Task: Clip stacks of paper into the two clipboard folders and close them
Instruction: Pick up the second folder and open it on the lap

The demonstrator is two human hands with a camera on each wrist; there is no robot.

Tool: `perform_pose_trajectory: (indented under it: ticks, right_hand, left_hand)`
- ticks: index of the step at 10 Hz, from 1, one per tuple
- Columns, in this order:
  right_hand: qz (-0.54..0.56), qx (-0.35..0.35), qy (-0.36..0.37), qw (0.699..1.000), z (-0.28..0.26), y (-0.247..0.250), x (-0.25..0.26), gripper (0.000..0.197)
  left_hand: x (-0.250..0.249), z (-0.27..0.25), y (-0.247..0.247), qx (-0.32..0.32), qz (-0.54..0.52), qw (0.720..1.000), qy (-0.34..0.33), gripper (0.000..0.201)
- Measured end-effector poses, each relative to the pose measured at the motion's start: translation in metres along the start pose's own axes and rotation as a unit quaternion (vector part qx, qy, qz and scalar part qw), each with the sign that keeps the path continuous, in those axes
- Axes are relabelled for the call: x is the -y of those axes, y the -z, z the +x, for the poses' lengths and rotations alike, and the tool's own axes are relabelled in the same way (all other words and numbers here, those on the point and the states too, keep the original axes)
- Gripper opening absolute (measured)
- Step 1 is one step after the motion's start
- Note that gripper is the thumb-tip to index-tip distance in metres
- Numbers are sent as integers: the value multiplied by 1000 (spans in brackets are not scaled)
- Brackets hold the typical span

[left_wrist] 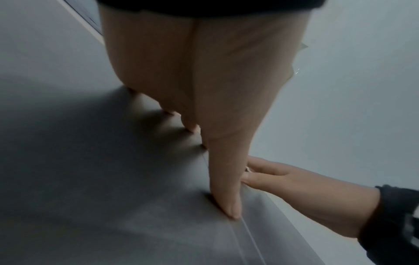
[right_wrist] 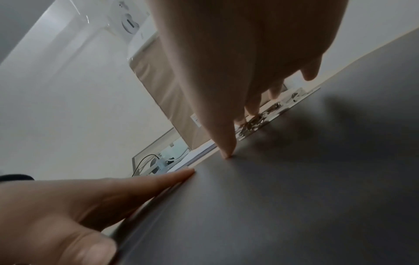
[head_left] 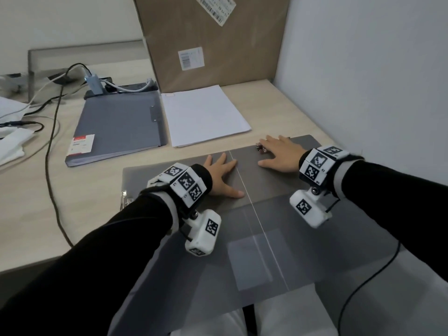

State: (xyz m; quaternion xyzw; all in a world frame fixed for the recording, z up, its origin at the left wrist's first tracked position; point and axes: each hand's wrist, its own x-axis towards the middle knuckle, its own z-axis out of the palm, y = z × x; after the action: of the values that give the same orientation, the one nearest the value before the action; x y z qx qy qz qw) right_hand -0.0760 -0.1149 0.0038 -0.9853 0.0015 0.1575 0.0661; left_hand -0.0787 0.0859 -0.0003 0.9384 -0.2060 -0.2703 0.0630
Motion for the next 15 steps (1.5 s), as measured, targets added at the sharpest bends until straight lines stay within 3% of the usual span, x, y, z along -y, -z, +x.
perform_pose_trajectory:
  ticks: [3, 6, 10, 11, 12, 13, 15]
  right_hand:
    - [1, -3, 16, 1000, 6, -17, -4, 61]
    - [2, -47, 20, 999, 4, -15, -6, 73]
    - [51, -53, 22, 997, 11, -25, -10, 65]
    - [90, -89, 44, 991, 9, -26, -10, 61]
    - [184, -166, 74, 966, 5, -16, -12, 46]
    - [198, -213, 28, 956, 3, 1, -22, 30]
    - [68, -257, -2, 964, 0, 23, -50, 29]
  left_hand:
    - [3, 3, -6, 1, 21, 1000, -3, 100]
    - [2, 1, -6, -4, 8, 1000, -3, 100]
    - [2, 1, -6, -2, 8, 1000, -3, 99]
    - [3, 1, -7, -3, 4, 1000, -4, 99]
    - [4, 2, -8, -6, 3, 1000, -5, 99]
    - [4, 2, -8, -8, 2, 1000, -7, 99]
    - [3, 1, -7, -12, 0, 1000, -10, 98]
